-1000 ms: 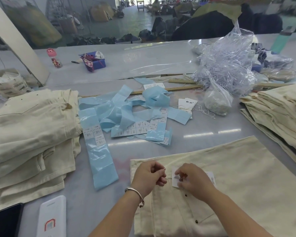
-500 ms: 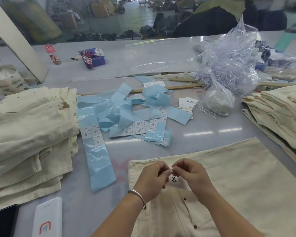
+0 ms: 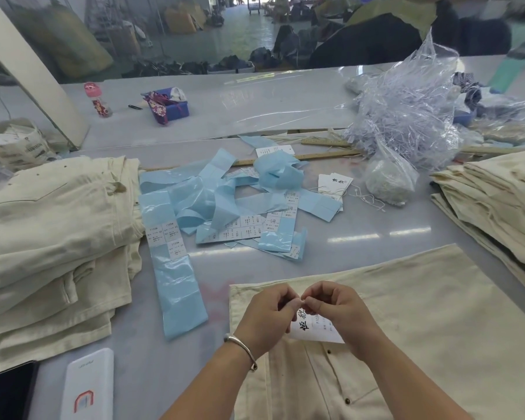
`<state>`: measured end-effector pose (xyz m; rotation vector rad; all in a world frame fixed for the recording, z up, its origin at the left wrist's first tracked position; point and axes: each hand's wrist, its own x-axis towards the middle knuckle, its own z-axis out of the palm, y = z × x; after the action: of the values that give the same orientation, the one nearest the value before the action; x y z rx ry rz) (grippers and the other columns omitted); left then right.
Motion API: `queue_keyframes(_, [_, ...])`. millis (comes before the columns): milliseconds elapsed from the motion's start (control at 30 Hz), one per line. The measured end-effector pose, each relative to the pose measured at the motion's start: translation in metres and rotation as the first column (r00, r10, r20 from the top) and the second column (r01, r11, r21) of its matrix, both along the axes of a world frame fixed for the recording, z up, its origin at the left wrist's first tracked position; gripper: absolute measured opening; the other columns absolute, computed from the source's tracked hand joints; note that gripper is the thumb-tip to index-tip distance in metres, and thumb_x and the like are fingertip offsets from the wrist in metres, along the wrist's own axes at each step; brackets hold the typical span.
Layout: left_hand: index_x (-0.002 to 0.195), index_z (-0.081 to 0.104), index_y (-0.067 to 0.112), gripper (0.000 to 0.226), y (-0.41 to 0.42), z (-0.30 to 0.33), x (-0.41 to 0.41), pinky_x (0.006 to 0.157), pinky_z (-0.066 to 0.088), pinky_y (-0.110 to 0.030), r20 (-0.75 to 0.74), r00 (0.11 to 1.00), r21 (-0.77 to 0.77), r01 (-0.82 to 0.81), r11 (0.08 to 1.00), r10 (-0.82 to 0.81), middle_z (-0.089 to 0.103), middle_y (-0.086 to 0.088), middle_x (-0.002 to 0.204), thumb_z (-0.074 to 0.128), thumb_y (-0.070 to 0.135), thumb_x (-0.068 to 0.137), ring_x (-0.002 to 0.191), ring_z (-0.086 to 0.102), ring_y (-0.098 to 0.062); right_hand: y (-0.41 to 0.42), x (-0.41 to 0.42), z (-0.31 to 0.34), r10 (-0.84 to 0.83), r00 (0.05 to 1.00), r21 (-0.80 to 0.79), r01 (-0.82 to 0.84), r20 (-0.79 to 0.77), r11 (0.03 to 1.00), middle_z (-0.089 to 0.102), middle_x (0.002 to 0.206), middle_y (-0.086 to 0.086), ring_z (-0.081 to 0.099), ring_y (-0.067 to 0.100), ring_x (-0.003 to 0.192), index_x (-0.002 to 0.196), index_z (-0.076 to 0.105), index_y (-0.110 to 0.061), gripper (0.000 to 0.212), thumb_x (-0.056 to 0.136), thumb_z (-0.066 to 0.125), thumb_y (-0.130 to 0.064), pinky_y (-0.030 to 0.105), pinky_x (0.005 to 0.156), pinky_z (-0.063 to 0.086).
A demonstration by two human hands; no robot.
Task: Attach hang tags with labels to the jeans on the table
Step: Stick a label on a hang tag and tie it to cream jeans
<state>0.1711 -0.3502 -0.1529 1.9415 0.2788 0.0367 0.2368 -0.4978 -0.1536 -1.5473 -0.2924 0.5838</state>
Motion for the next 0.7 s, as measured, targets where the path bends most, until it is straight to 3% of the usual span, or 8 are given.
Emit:
queue_keyframes(300, [0.068,0.057,0.017,0.024,-0.006,0.006,0.0,0.05,0.042,-0.018,0.031,0.999,0.012,-0.043,0.999,0.043,0.057,0.007,0.054,0.062,0.009,0.09,0.043,0.049,-0.007,0.002,-0.007,0.007,-0.082,0.981,-0.048,0.092,0.175,0.995,0.071,0.071,0.008,0.066,0.015,0.069,0.079,0.069,-0.002,0.012,0.081,0.067,0.009,0.022,0.068,0.053])
queue_keyframes(433, [0.072,0.058,0.015,0.021,-0.003,0.005,0.0,0.049,0.042,-0.018,0.004,1.0,-0.037,0.006,0.999,-0.005,0.062,0.006,0.055,0.063,0.008,0.091,0.043,0.055,-0.013,0.001,-0.009,0.011,-0.095,0.956,-0.034,0.108,0.276,0.994,0.066,0.068,0.003,0.061,0.012,0.065,0.087,0.065,-0.004,0.021,0.077,0.067,0.014,0.024,0.067,0.049])
queue_keyframes(700, [0.07,0.063,0.012,0.019,0.013,0.002,0.006,0.047,0.043,-0.02,-0.1,0.993,-0.254,0.036,0.967,-0.064,0.067,-0.001,0.06,0.08,0.016,0.078,0.045,0.054,-0.009,-0.008,-0.006,0.014,0.03,0.985,0.032,-0.036,0.17,0.999,0.064,0.068,0.008,0.057,0.018,0.066,0.1,0.061,-0.007,0.028,0.079,0.07,0.009,0.028,0.066,0.047])
